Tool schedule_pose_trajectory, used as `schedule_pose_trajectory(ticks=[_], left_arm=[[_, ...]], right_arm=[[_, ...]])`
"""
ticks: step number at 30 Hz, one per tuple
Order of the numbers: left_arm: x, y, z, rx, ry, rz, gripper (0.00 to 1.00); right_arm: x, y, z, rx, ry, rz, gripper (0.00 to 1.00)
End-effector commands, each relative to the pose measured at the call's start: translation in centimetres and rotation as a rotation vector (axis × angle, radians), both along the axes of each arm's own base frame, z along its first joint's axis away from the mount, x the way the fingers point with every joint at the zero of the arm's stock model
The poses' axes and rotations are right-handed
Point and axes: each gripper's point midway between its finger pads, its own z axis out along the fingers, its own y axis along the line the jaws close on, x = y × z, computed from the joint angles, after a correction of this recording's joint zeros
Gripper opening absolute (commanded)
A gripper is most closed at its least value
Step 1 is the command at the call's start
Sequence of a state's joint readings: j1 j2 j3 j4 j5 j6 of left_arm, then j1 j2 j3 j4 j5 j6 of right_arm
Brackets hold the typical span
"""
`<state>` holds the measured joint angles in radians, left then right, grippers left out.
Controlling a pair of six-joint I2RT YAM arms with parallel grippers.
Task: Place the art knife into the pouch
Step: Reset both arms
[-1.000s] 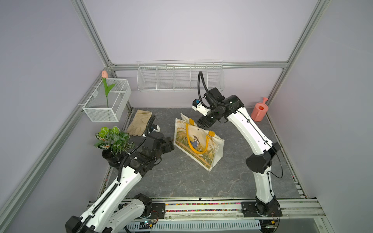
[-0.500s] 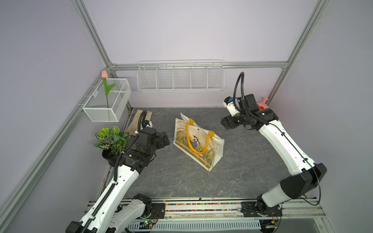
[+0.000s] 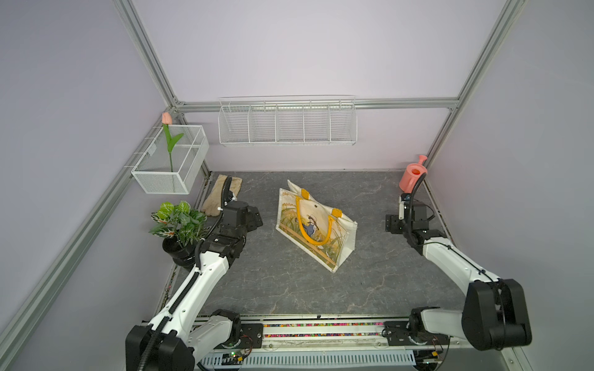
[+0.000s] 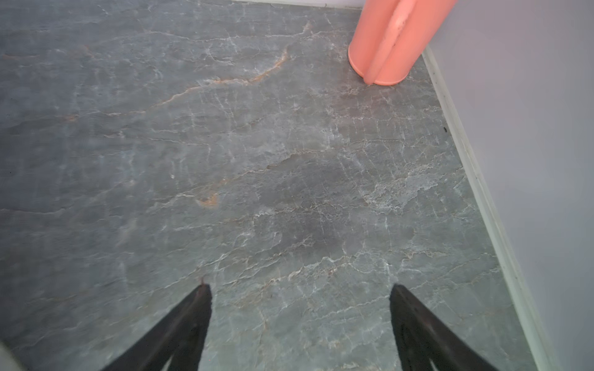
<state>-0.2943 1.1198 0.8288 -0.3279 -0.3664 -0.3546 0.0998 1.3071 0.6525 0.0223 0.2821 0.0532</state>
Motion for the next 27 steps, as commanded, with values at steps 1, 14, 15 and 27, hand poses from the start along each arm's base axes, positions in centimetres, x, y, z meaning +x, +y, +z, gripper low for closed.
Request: schedule_pose_trajectory(ticks=[1,14,15,27], left_arm=[[3.1,0.0,0.1,0.064,-0.066,0.01,1.0],[5.3,1.0,-3.1,0.233,-0.125,-0.012,1.0],[5.2,1.4,-3.2,0.258,-0.141,-0.004,1.0],[2.9,5.6,-5.5,0.267,-0.273,0.09,1.0]], right_arm=[[1.5,-1.0,2.3,0.005,-0.286,-0.062,0.89],[1.2,-2.8,1.2,-0.104,-0.408,-0.117,0.89],[1.1,-3.1,0.9,-0.109,-0.425,-0.135,0.89],[1.1,-2.0,0.6,-0.096,-0.451,-0.063,0.89]])
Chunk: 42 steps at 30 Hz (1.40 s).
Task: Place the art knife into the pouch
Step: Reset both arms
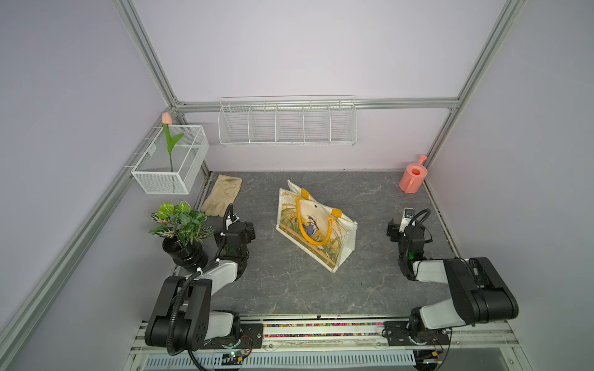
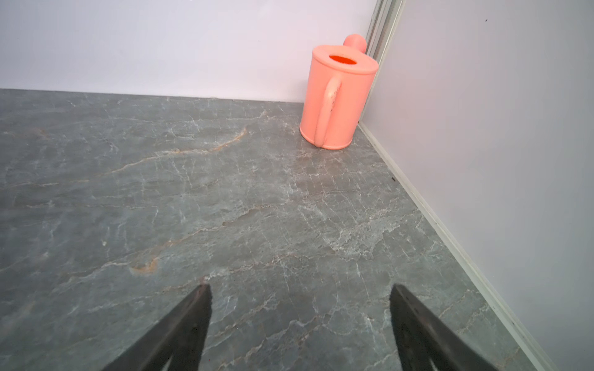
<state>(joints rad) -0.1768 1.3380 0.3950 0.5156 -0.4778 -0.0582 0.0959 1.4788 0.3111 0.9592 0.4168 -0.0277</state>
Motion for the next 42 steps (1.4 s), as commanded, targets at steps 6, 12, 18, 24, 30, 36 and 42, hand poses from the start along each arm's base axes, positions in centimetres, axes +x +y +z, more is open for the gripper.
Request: schedule_pose_trajectory(ticks=[6,12,18,24,30,36,42], left_arm=[[2.0,-0.2,2.5,0.019,-0.16,-0.022,0.99],[2.3,-1.1,1.4,-0.002,-0.162,-0.106,1.0],[2.8,-1.3,0.5,-0.007,-0.136,-0.133,0.99],[3.2,-1.2,0.3,-0.023,-0.115,-0.138,0.99],[3.4,-0.5,0.2,-0.033,-0.108,-0.105,0.99],[3.3,-0.5,0.3,-0.032,-0.112,-0.103,0.99],[3.4,-0.5,0.3,-0.033,-0.111,-0.104,0.99]], right_arm=[[0.2,0.3,0.7,-0.01,-0.038,0.023,0.89],[0.5,0.8,-0.5,-0.012,-0.044,0.061,0.89],[0.7,0.8,-0.6,-0.017,-0.029,0.057,0.89],[1.2,0.5,-1.0,0.029,0.01,0.065,0.89],[1.3,0.4,-1.1,0.036,0.014,0.066,0.89],[1.2,0.4,-1.0,0.035,0.01,0.065,0.89],[1.2,0.3,-1.0,0.031,0.005,0.062,0.89]])
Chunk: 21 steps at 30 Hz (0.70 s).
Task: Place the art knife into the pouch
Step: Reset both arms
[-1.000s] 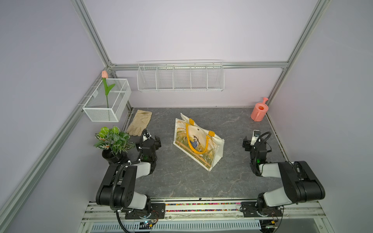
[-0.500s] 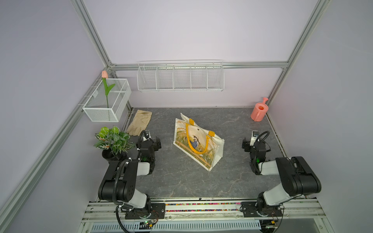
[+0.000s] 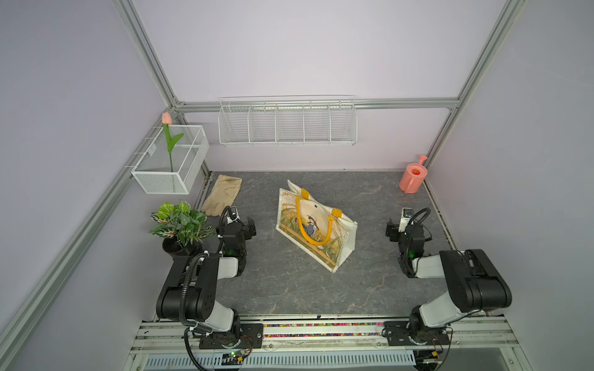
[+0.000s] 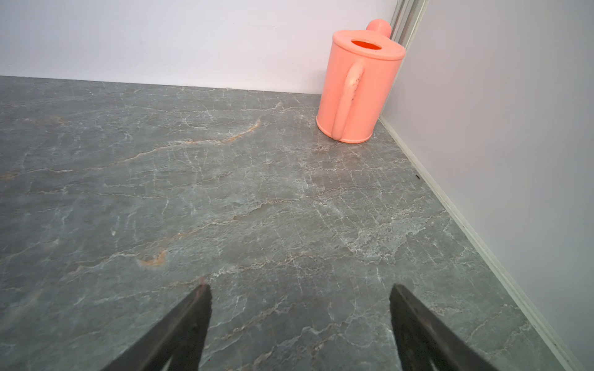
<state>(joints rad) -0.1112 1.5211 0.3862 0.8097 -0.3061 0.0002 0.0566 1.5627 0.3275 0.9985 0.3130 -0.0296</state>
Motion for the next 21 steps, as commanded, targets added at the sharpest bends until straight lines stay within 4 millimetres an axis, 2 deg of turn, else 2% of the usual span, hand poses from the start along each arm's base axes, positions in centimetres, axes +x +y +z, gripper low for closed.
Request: schedule_pose_trajectory(ticks=[1,21], left_arm=[[0.63,0.18,1.18,-0.011,-0.033,0.01,0.99],[0.63,0.16,1.19,-0.011,-0.033,0.01,0.99]], right_arm=[[0.23,0.05,0.68,0.005,-0.025,0.001,0.89],[0.22,0.47,0.71,-0.007,-0.028,0.019,0.89]])
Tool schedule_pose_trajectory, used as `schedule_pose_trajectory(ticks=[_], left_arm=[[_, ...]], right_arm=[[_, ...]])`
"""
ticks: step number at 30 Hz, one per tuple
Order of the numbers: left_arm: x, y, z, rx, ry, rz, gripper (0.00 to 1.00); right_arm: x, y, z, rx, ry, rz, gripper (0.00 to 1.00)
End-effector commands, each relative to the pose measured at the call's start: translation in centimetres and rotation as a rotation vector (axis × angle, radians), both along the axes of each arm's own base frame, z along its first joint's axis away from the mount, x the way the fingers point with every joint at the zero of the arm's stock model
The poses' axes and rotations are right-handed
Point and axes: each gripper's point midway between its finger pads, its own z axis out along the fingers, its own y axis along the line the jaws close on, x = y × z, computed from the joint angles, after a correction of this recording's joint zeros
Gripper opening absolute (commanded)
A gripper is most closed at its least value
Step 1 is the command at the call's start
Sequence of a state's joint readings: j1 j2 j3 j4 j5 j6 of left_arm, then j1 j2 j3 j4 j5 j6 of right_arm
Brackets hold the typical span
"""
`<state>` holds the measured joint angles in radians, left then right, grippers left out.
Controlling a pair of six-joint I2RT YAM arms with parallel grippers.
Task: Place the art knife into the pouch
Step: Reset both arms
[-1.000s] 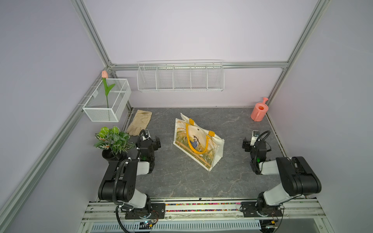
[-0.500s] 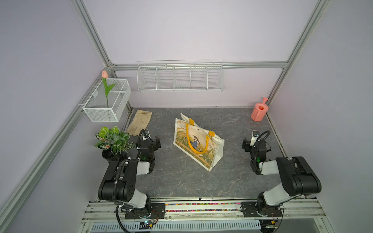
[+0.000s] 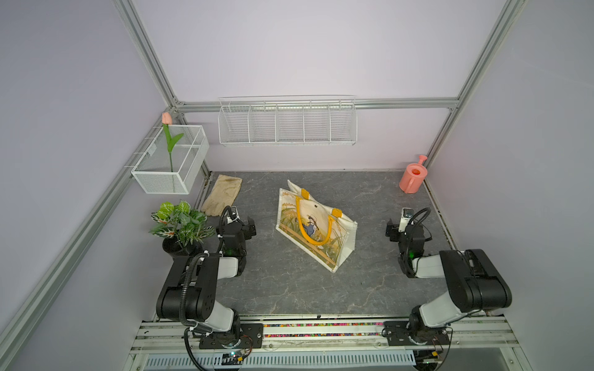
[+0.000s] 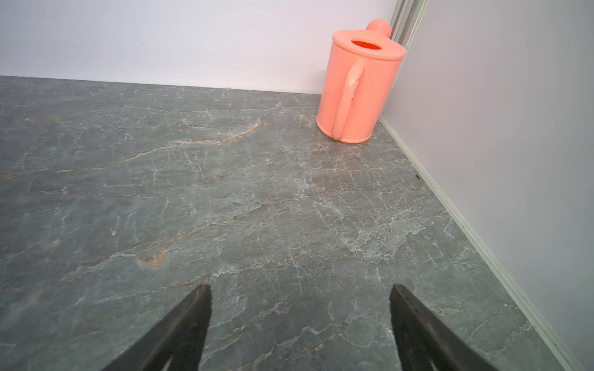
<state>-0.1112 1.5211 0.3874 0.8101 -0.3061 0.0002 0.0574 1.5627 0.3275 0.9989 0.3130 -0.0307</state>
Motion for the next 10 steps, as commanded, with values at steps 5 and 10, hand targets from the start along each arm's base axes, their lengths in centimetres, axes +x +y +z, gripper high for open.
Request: schedule_pose_trajectory(ticks=[5,10], left_arm=[[0.61,0.18,1.14,-0.011,-0.032,0.01,0.99],[0.59,0.13,1.13,-0.011,-0.032,0.009,0.99]], right_arm=[[0.34,0.54,0.58,0.0,-0.019,0.025,0.89],[0.29,0.47,0.61,0.0,-0.021,0.023,0.89]])
